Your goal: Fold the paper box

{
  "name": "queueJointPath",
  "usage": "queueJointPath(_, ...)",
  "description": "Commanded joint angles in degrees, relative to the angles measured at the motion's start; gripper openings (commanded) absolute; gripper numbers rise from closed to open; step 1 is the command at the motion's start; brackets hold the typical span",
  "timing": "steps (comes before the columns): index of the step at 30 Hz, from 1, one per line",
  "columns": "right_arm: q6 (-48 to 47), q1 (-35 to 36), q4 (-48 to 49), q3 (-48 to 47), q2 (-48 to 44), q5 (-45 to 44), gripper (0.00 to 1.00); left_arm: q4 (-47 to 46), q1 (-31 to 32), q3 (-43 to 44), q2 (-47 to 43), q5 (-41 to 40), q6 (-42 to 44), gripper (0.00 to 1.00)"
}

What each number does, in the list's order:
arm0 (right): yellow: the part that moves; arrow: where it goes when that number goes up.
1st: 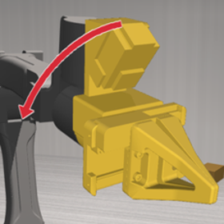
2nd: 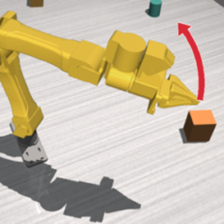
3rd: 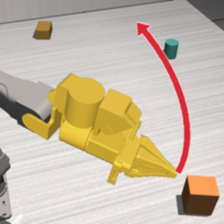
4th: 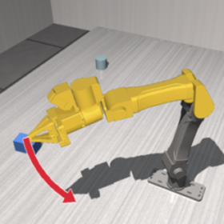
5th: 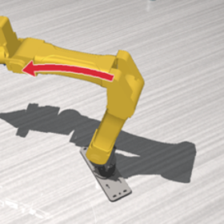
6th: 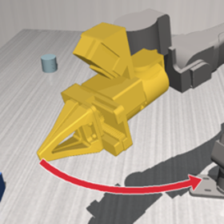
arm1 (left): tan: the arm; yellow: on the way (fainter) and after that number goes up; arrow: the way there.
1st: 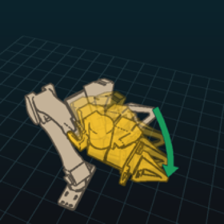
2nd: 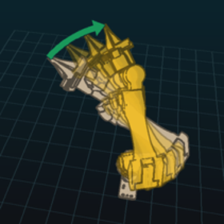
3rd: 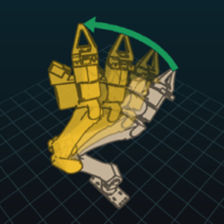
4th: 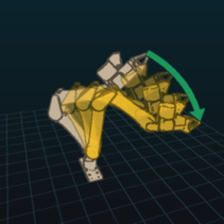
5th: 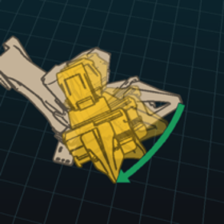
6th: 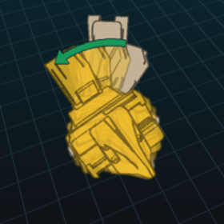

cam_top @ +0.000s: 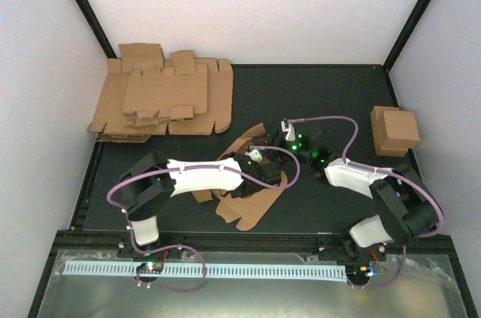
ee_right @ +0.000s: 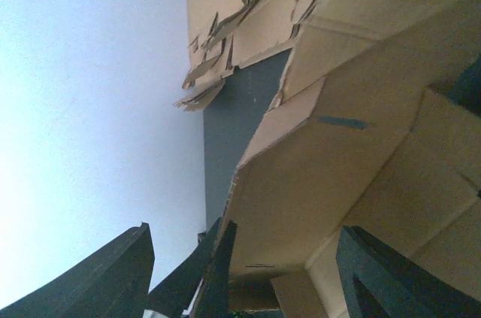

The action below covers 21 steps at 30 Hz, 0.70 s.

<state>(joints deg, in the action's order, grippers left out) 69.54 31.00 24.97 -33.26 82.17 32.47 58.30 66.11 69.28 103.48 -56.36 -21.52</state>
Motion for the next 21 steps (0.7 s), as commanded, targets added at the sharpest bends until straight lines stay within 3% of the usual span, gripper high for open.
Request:
queueJointPath(1, 3.67, 1.54, 3.9, -2.03, 1.55, -0.73, 0.71, 0.53, 0.86, 0.67, -1.56, -1.33, -2.23, 0.03)
queueJointPath(13, 7.46, 3.45, 9.73, -3.53, 8.21, 0.45, 0.68, -0.58, 2.48, 0.41, -1.14, -1.91, -3.98, 0.03)
queueJointPath(21, 9.21, 4.32, 12.56, -3.48, 9.86, -0.32, 0.52, -2.06, 3.96, 0.66, -1.63, -1.26, -3.92, 0.04)
